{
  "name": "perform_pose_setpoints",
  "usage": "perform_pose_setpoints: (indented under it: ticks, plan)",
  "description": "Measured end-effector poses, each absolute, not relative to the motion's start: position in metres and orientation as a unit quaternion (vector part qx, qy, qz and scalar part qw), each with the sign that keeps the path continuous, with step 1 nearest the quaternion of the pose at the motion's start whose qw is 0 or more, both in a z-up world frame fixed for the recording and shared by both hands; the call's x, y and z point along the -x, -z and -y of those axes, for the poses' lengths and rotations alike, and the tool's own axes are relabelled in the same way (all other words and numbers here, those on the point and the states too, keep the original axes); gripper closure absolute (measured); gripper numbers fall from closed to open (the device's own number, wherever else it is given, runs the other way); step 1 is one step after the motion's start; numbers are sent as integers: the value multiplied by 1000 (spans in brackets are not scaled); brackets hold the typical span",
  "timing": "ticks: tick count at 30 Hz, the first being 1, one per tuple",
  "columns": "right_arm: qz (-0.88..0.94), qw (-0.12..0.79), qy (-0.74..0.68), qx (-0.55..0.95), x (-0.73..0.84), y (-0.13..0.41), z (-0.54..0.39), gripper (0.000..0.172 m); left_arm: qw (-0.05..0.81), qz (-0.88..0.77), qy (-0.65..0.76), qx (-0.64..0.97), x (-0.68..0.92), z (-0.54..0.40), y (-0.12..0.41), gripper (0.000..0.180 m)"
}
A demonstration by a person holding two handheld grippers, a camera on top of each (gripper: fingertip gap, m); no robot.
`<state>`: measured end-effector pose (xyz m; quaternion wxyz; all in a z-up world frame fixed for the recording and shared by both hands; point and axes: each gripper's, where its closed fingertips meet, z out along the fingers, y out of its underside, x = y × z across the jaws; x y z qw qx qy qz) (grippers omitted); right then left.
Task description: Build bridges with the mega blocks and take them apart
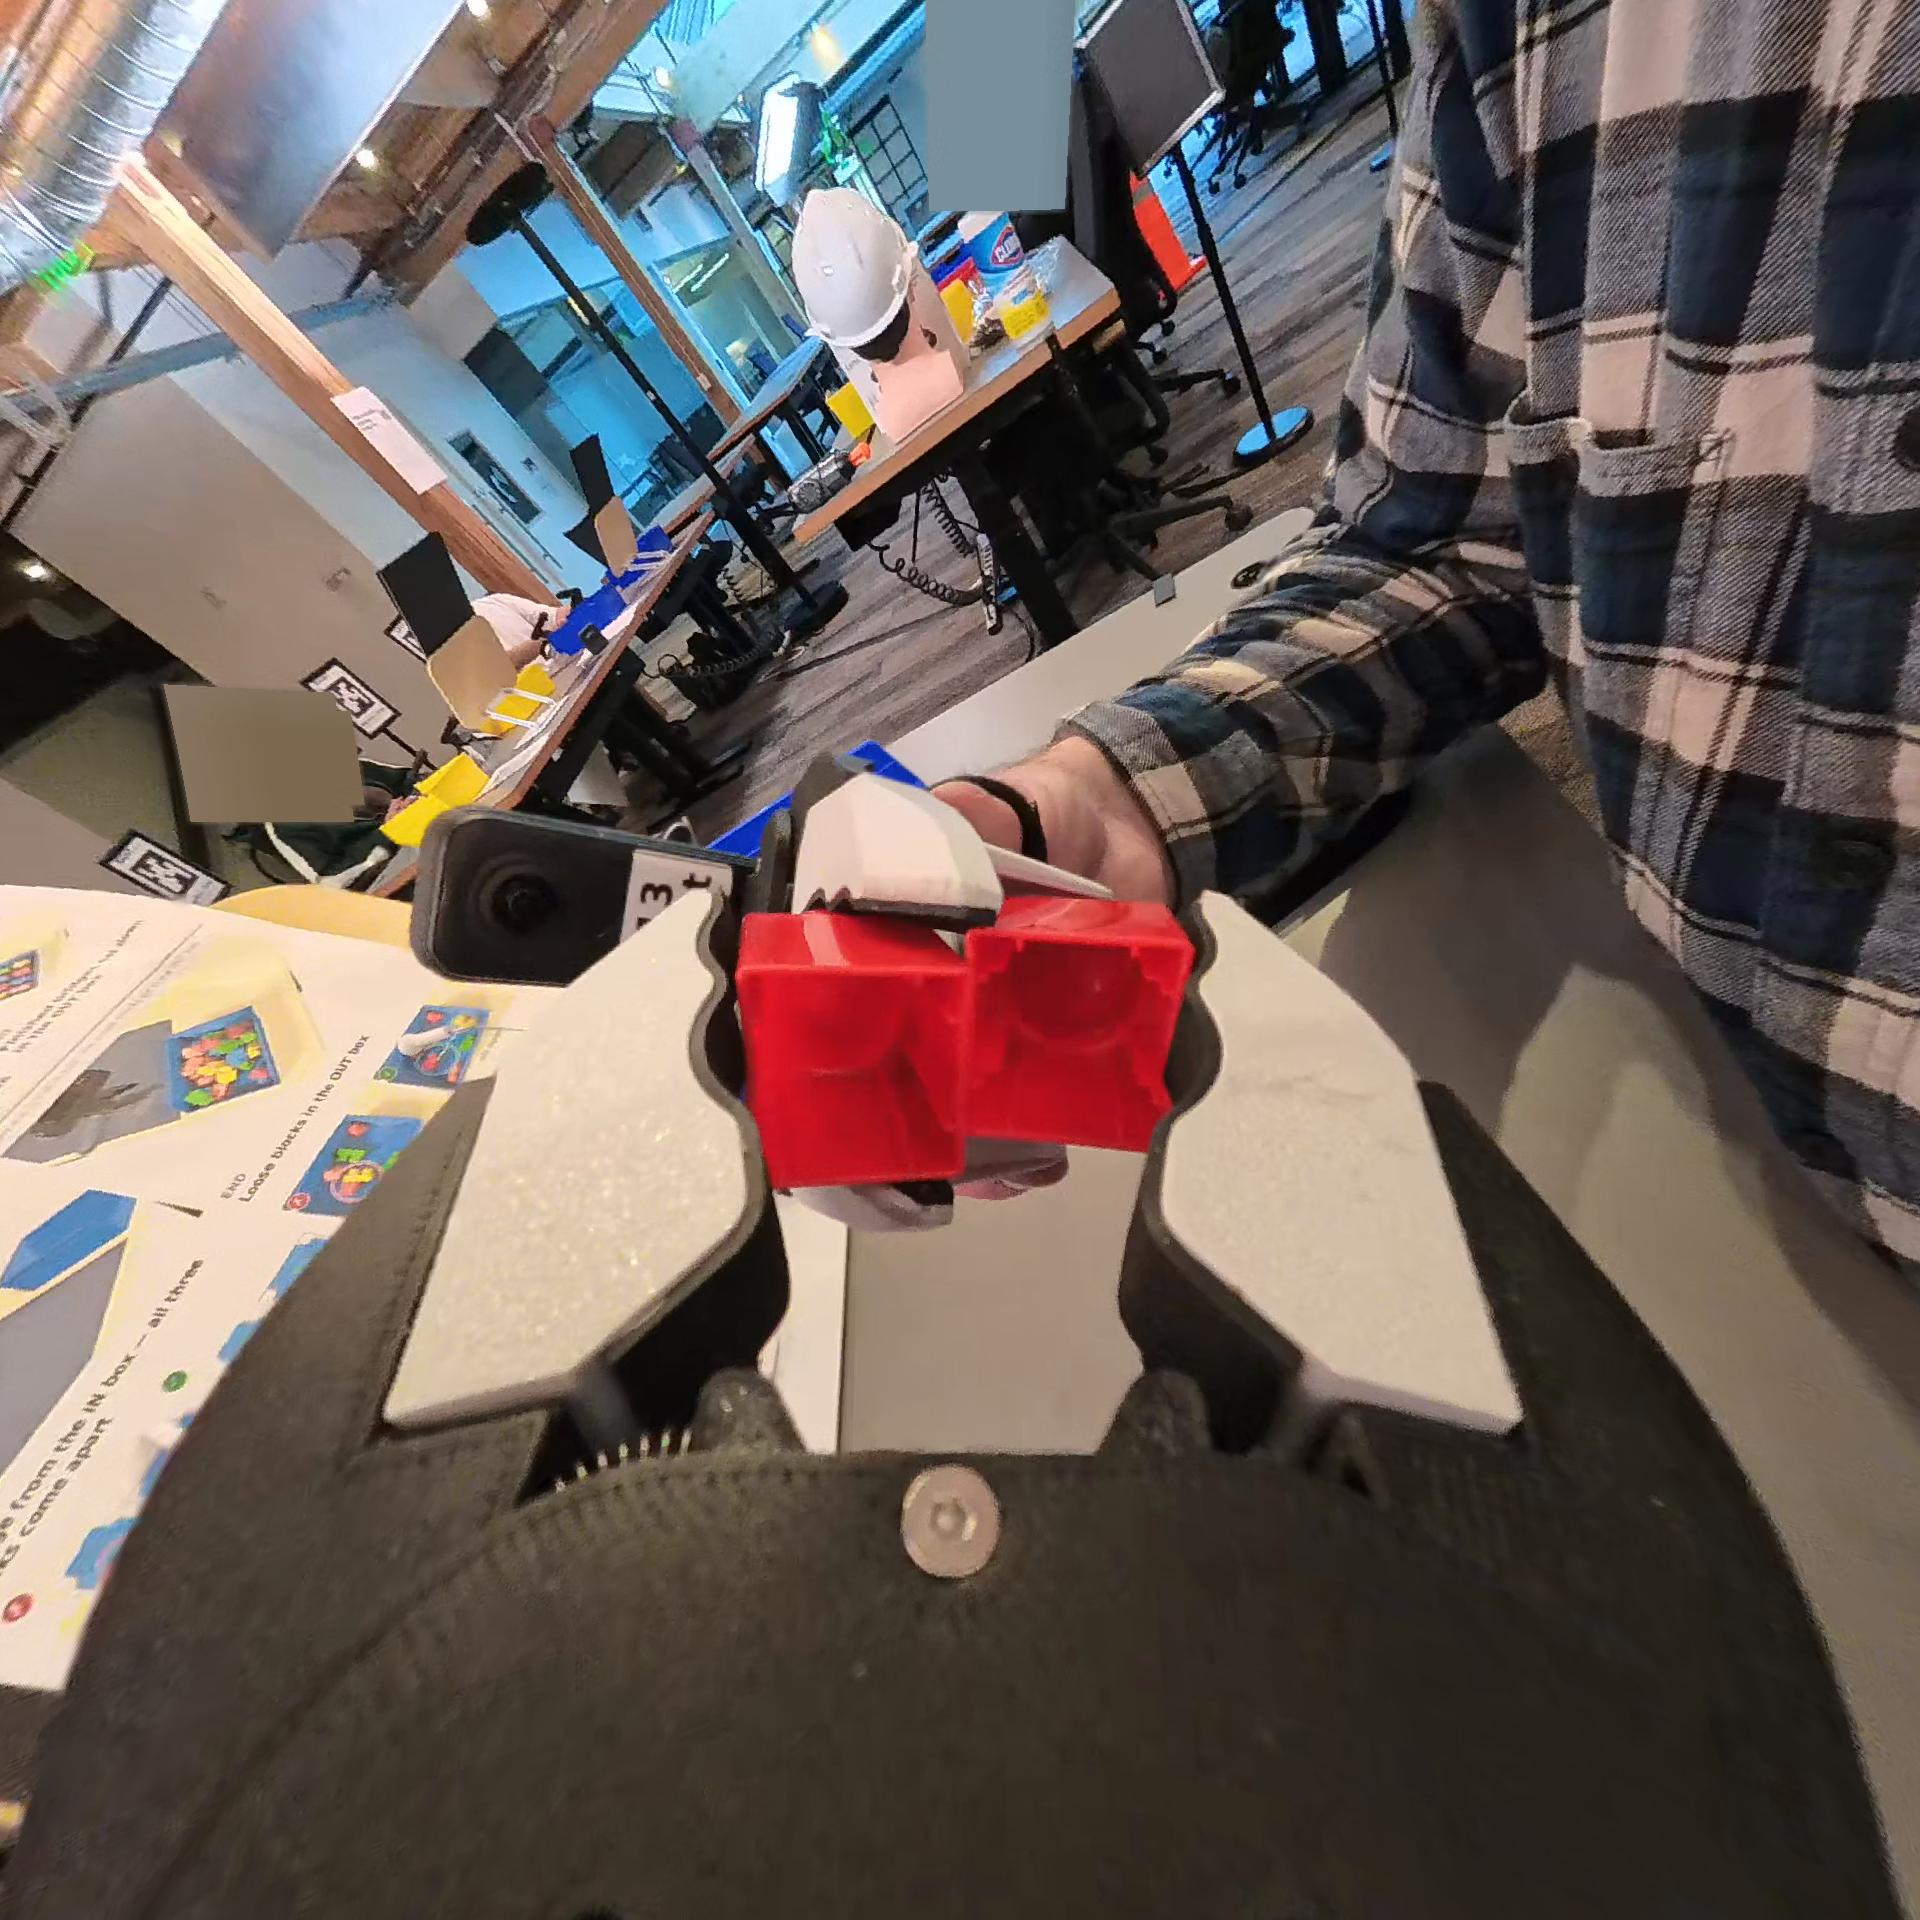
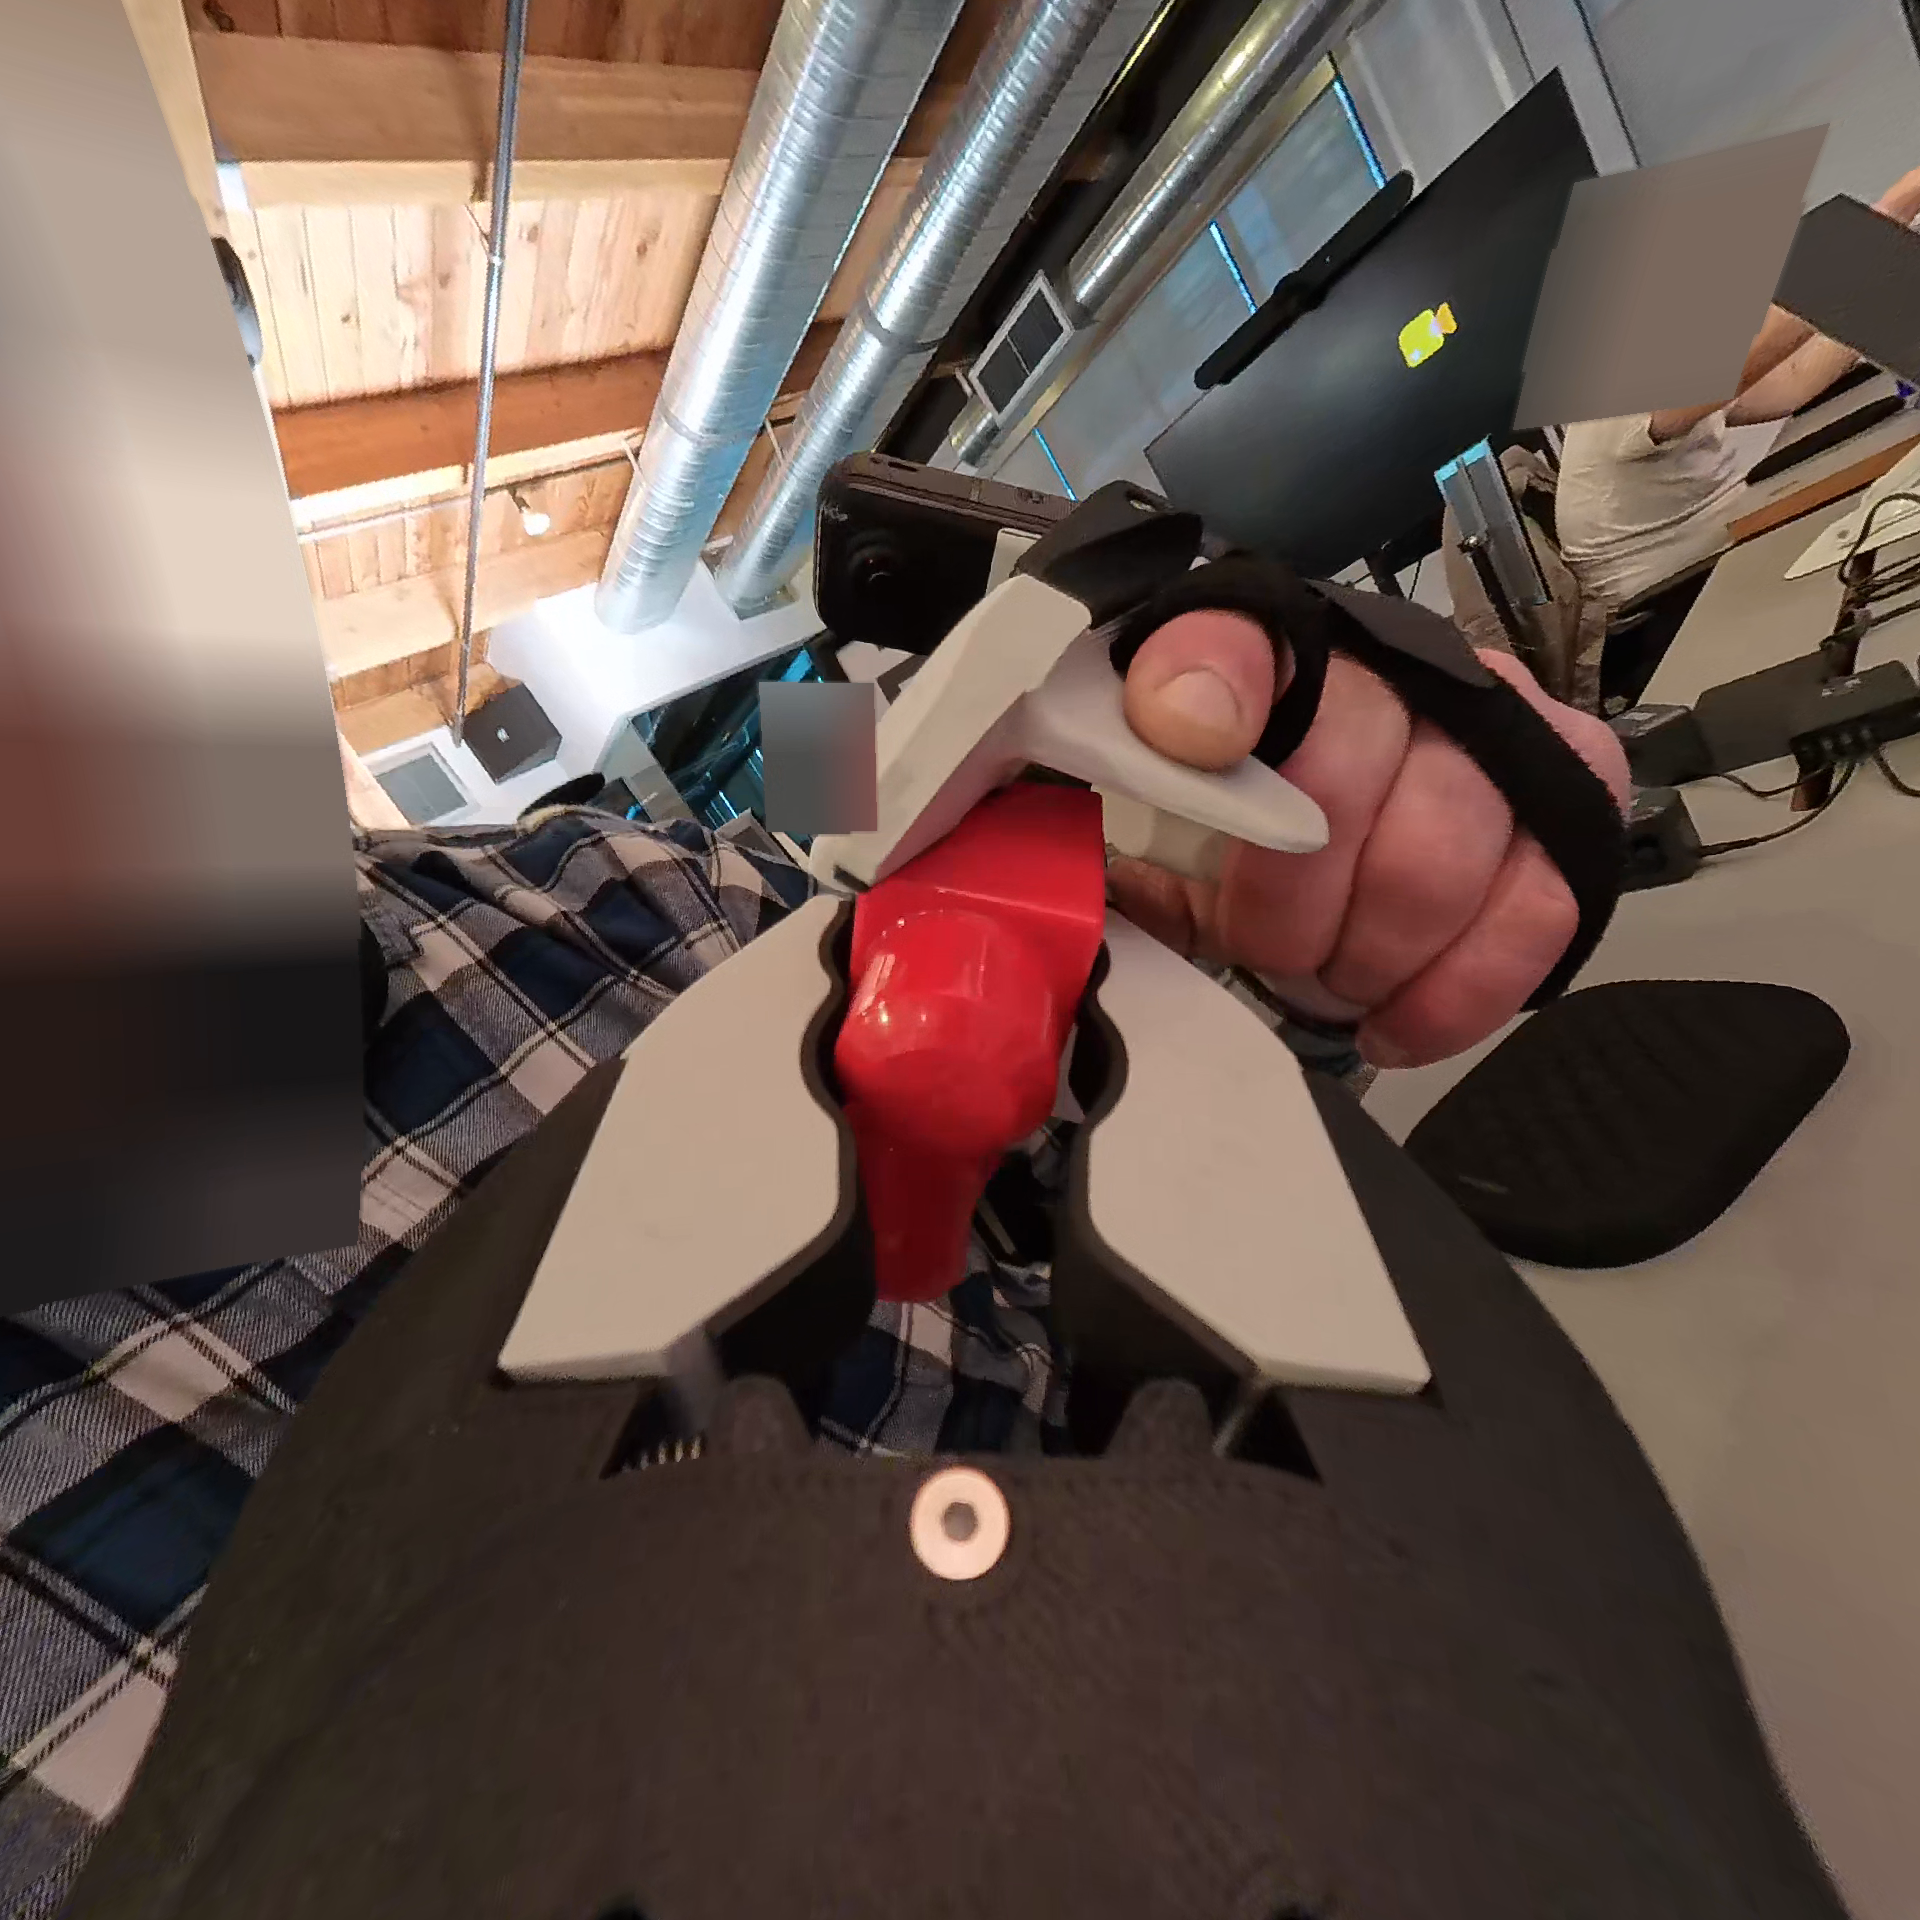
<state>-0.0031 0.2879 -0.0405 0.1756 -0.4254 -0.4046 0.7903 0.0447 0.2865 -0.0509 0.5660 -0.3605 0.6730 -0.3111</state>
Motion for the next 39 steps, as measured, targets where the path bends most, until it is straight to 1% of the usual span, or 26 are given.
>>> perform_pose_setpoints:
  ticks: [6, 18, 20, 25, 27, 29, 33, 35, 36, 37, 39]
  plan:
    - [367, 174, -802, 437, 4, 42, -292, 133, 572, -658, 333, 359, -45, -289, 51, 100]
    - [328, 189, -810, 448, 10, 47, -303, 133, 645, -617, 262, 367, -45, -308, 57, 99]
    - [327, 179, -814, 446, 11, 47, -302, 133, 651, -614, 260, 363, -43, -307, 56, 100]
    - [329, 147, -819, 445, 11, 44, -301, 133, 657, -593, 292, 362, -42, -303, 51, 102]
    - [335, 165, -808, 456, 14, 43, -303, 133, 667, -583, 287, 364, -40, -307, 49, 102]
    - [330, 157, -809, 461, 16, 41, -303, 133, 670, -569, 313, 359, -38, -304, 44, 102]
    - [314, 146, -817, 462, 20, 40, -306, 133, 678, -556, 319, 361, -34, -308, 42, 102]
    - [313, 139, -822, 456, 21, 40, -306, 129, 679, -552, 321, 362, -32, -308, 42, 102]
    - [315, 136, -820, 459, 22, 42, -306, 120, 676, -554, 323, 363, -31, -308, 43, 103]
    - [320, 136, -816, 462, 23, 43, -306, 117, 677, -553, 322, 363, -30, -308, 43, 103]
    - [327, 140, -816, 457, 21, 42, -305, 115, 672, -553, 332, 362, -29, -305, 43, 103]
